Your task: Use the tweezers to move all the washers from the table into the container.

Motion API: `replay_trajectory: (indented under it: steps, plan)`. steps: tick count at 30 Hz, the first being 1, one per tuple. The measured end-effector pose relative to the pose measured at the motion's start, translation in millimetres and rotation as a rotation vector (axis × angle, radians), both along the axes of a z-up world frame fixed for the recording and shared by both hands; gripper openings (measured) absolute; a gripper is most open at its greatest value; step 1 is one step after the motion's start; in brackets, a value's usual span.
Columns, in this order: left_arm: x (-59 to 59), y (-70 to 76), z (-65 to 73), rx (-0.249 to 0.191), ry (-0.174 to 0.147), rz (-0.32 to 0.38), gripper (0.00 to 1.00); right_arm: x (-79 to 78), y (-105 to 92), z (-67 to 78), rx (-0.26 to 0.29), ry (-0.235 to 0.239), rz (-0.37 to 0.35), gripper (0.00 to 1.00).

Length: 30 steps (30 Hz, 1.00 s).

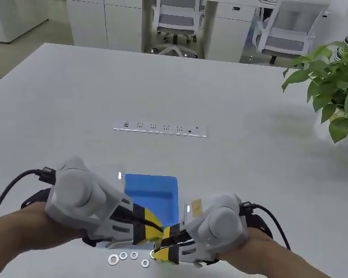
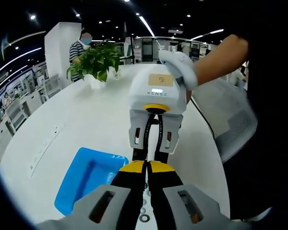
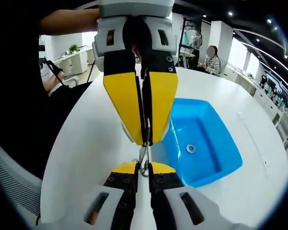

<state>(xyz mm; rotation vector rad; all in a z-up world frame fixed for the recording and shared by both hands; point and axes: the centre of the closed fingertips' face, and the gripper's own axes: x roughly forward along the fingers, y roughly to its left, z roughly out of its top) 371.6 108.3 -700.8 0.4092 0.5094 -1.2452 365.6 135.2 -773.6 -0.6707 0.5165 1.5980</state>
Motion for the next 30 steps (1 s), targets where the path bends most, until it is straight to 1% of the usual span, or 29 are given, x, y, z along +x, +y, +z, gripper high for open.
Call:
replay_trajectory:
  steps: [12, 15, 18, 20, 23, 30]
  plan:
    - [0.2, -1.5, -0.1, 0.003, -0.001, -0.002, 0.06, 0.5, -1.1, 0.4, 0.001, 0.023, -0.019, 0.08]
    - [0.2, -1.0, -0.2, 0.009, -0.008, -0.006, 0.06, 0.4, -1.1, 0.3, 0.002, 0.025, -0.019, 0.08]
    - [-0.3, 0.1, -1.0, 0.016, -0.009, -0.006, 0.06, 0.1, -0.7, -0.1, 0.003, 0.029, -0.019, 0.08]
    - [-0.7, 1.4, -2.3, 0.023, -0.008, -0.006, 0.08, 0.1, -0.5, 0.2, 0.003, 0.027, -0.019, 0.08]
    - [-1.5, 2.1, -1.1, 0.020, -0.008, -0.003, 0.12, 0.4, -0.1, 2.1, 0.009, 0.028, -0.025, 0.08]
    - [-2.9, 6.8, 4.6, -0.005, -0.010, 0.018, 0.22, -1.7, 0.0, 5.1, 0.008, 0.023, -0.019, 0.08]
